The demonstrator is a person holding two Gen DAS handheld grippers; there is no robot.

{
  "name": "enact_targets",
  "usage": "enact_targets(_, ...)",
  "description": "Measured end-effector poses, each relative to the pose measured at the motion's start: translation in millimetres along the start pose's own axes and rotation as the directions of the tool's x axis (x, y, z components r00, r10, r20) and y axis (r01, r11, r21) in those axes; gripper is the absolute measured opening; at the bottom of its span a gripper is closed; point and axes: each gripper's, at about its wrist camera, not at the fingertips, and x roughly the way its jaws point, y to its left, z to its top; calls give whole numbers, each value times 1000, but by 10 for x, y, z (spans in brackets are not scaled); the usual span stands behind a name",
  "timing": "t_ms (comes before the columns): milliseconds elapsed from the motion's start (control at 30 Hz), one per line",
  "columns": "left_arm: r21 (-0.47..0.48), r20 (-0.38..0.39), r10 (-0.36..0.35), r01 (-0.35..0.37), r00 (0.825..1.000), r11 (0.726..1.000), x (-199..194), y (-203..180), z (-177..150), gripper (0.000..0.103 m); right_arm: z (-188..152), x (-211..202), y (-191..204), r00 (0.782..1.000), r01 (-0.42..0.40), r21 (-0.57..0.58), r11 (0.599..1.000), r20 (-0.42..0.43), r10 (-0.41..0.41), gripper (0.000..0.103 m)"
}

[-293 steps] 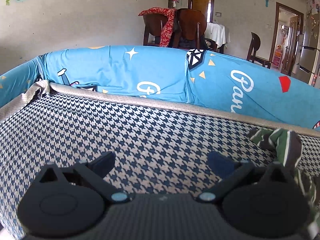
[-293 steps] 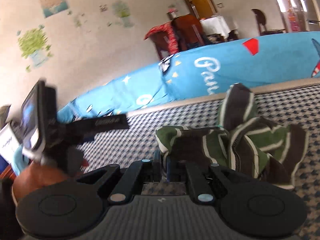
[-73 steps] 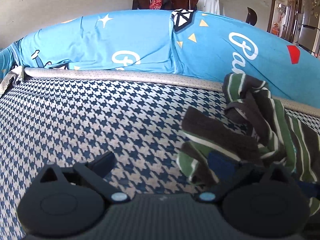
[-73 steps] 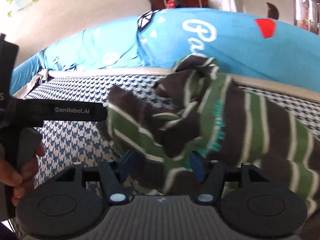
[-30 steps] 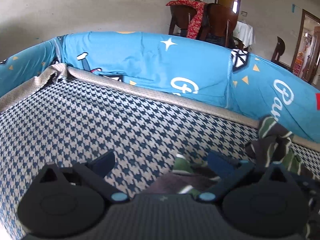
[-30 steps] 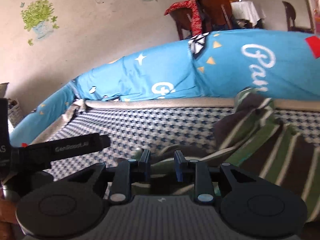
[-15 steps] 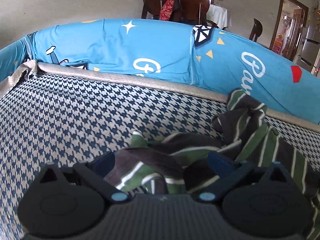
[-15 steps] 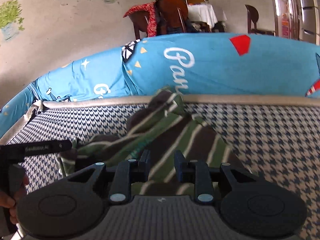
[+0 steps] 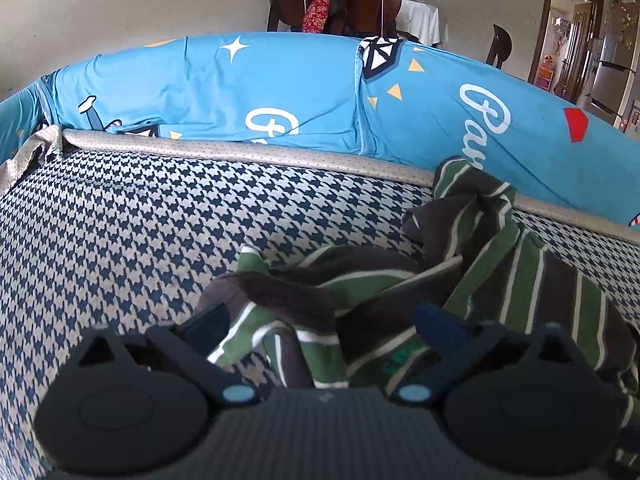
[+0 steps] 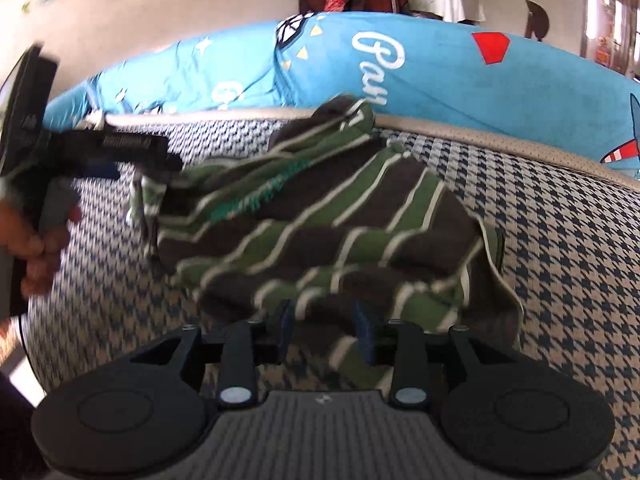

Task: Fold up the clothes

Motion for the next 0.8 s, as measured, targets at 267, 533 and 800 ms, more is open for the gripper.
enact_targets(267, 9, -12, -13, 13, 1000, 1000, 41, -109, -21, 103, -150, 135, 142, 997, 66, -178, 982, -29, -72, 45)
enact_targets(533, 5, -12, -8, 8, 1000, 1000, 30, -96, -21, 103, -243, 339, 247, 989, 140, -276, 951, 3, -145, 32)
enact_targets(800, -21, 14, 8, -8, 1000, 1000, -115, 34, 25, 103, -175, 25, 323, 996, 86, -183, 979, 30, -81, 9)
